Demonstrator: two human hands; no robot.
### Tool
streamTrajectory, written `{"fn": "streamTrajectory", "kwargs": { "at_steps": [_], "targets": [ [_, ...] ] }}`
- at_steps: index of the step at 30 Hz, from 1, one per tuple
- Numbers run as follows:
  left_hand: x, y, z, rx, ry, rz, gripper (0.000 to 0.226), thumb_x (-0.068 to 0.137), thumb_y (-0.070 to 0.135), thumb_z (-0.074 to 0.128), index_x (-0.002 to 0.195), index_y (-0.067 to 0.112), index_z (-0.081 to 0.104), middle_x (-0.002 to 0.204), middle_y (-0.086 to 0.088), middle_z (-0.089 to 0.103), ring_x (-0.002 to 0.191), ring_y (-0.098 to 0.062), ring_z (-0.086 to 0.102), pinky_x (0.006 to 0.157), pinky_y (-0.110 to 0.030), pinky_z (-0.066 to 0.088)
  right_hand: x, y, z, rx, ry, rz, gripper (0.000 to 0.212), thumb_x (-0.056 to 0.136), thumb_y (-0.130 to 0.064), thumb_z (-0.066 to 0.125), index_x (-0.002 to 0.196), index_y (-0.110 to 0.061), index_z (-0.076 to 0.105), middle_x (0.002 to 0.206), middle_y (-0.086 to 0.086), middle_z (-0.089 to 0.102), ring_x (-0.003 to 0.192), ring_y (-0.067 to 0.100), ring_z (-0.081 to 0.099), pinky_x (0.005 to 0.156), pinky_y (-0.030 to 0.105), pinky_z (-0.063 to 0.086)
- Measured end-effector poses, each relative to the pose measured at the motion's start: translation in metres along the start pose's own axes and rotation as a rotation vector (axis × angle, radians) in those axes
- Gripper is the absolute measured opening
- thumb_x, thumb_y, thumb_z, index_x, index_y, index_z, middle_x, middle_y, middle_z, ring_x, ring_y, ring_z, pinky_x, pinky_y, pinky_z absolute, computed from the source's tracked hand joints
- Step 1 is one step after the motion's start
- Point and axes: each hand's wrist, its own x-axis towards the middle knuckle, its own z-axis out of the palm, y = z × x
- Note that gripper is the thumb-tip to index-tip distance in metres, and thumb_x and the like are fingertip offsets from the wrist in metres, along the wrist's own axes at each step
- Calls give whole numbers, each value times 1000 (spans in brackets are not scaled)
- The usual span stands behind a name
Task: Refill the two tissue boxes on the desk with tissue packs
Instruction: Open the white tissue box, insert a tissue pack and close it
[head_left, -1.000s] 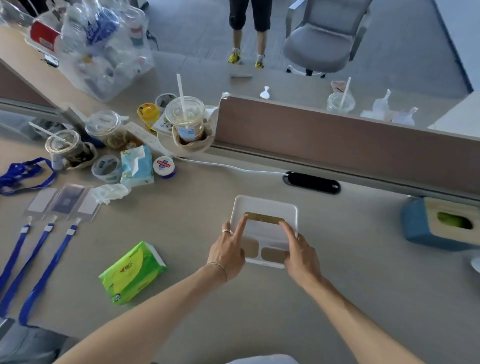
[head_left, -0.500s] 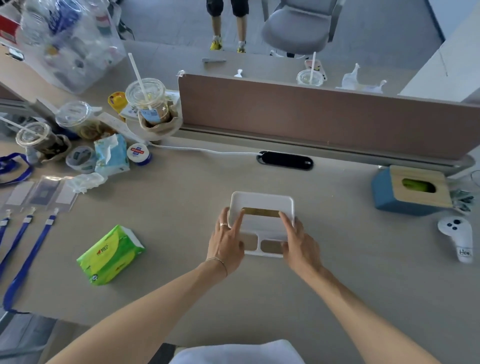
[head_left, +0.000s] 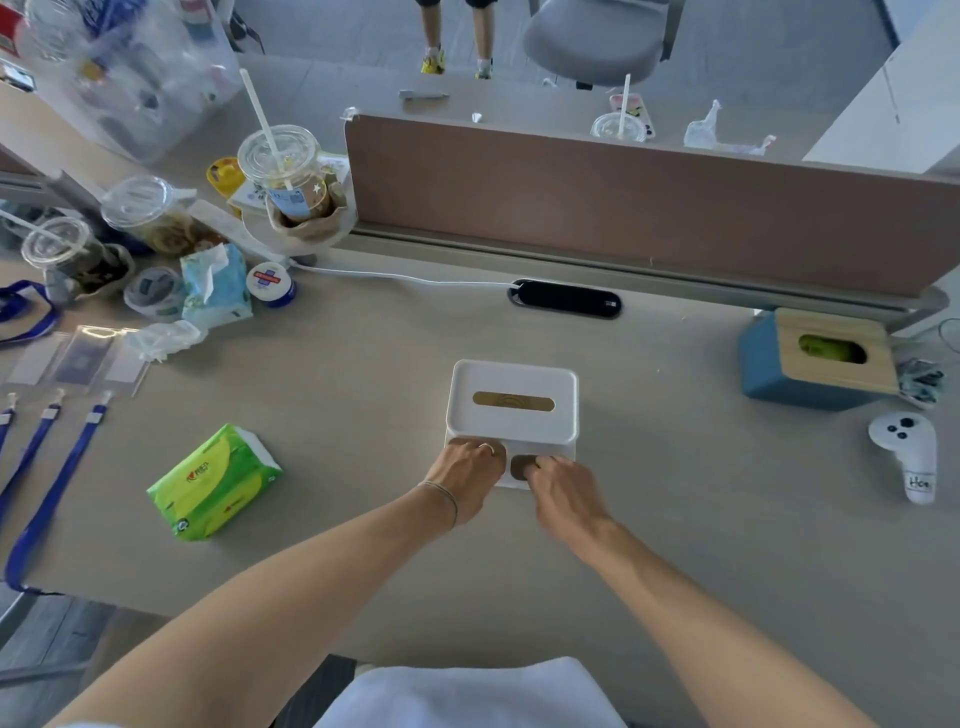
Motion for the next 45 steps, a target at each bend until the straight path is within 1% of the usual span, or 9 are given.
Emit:
{"fn": "streamTrajectory", "kwargs": {
  "at_steps": [8,14,18,21,25,28,32,37,45],
  "targets": [
    [2,-4,2,23,-44,23,30,73,-10,49,95,8,59,96,-9,69,90,-31,64,64,-31,31,3,-2,-2,15,-42,-49,39,58,7,60,91,-13,64,77,7,71,69,34,68,51,29,34],
    [-5,-15,7,-116,49,114,38,36,-14,70,60,11,54,51,-2,54,44,-26,55,47,-19,22,1,1,0,-3,19,-34,45,39,6,69,76,-19,61,54,0,62,45,27,62,42,23,23],
    [-12,-26,12,-184,193,149,12,83,12,69,87,13,57,78,-2,64,72,-29,61,53,-28,32,-1,7,2,25,136,-125,17,75,-13,70,88,-23,63,69,-3,68,60,26,66,45,26,34],
    [-20,-30,9,-226,214,130,8,87,11,63,93,16,64,80,-2,64,75,-32,63,50,-30,41,-6,8,-5,67,212,-153,22,70,-6,73,83,-21,64,67,-4,63,58,25,63,45,22,28],
    [-21,-28,4,-119,59,94,26,94,16,59,119,17,65,102,-8,69,103,-32,60,70,-36,45,-6,9,-9,64,139,-131,8,80,-12,65,84,-19,63,73,-1,66,67,27,65,51,25,28],
    [-20,-25,3,-124,113,105,18,88,8,62,103,13,71,88,-10,69,90,-34,64,61,-31,38,-3,10,-3,16,38,-133,14,91,-18,51,94,-17,64,84,2,67,81,29,66,56,29,29],
    [-22,-29,9,-247,433,16,13,80,12,70,93,14,65,94,-6,60,82,-30,60,60,-35,49,-5,12,-6,211,369,19,5,83,-15,66,83,-20,63,79,-2,60,73,26,61,55,30,39],
    [-13,-41,0,-252,301,-185,80,78,41,77,145,31,34,152,-11,29,133,-29,34,96,-39,47,5,29,-13,164,339,157,52,76,-34,79,121,-21,57,136,11,46,119,33,48,91,43,49],
    [18,-39,-8,-206,181,-202,59,87,33,71,140,28,45,161,-13,5,149,-31,10,91,-41,54,33,30,-10,110,187,97,69,74,-41,82,132,-20,52,161,20,14,151,36,9,111,50,38]
  ]
}}
